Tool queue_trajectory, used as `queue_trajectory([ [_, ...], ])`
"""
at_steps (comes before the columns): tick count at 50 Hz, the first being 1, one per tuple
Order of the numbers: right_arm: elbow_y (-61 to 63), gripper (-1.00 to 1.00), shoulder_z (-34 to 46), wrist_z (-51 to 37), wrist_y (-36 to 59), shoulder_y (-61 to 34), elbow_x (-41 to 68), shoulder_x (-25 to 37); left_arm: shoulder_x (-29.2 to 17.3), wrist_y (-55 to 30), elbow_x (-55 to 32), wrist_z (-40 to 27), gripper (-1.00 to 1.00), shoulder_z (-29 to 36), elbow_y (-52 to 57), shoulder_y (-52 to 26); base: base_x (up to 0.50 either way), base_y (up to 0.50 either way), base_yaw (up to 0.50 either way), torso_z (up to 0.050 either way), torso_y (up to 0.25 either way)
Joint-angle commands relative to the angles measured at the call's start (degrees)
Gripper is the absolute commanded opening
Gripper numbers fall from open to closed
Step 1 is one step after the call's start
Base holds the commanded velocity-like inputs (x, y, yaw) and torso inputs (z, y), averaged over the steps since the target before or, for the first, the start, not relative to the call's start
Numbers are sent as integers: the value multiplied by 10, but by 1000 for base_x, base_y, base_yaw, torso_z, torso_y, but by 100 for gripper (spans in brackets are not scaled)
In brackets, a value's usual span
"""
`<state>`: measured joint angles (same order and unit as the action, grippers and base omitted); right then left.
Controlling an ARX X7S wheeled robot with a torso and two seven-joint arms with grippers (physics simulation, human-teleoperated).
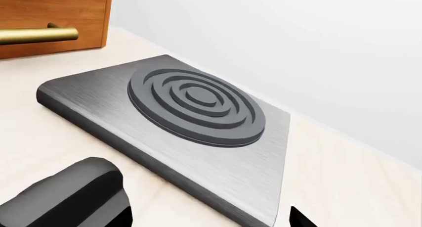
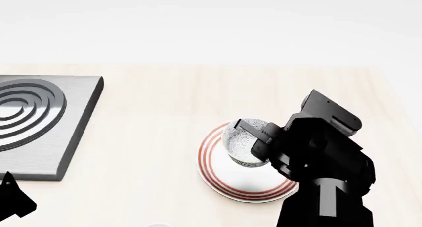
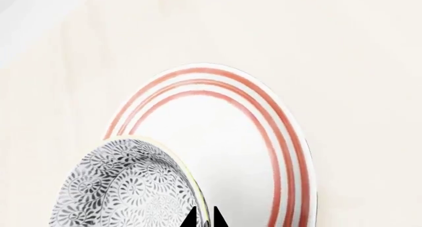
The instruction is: Pick the akita bowl between the plate and the ramekin and place it on the plate.
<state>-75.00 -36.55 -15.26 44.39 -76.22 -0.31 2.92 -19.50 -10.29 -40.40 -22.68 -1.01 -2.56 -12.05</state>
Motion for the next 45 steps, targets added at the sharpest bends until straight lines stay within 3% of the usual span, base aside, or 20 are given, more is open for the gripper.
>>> queue_trajectory([
  [1, 0, -100, -31, -21, -15, -2, 9, -6, -3, -5, -4, -5, 100, 0, 9, 2, 0, 0, 0, 15, 0],
  [25, 0, -100, -101, -57, -49, 0, 9, -18, -4, -3, -7, -5, 100, 1, 7, 2, 0, 0, 0, 0, 0],
  [45, 0, -100, -98, -87, -45, 8, 5, -19, -7, -5, -12, -9, 100, 2, 14, 5, 0, 0, 0, 0, 0],
])
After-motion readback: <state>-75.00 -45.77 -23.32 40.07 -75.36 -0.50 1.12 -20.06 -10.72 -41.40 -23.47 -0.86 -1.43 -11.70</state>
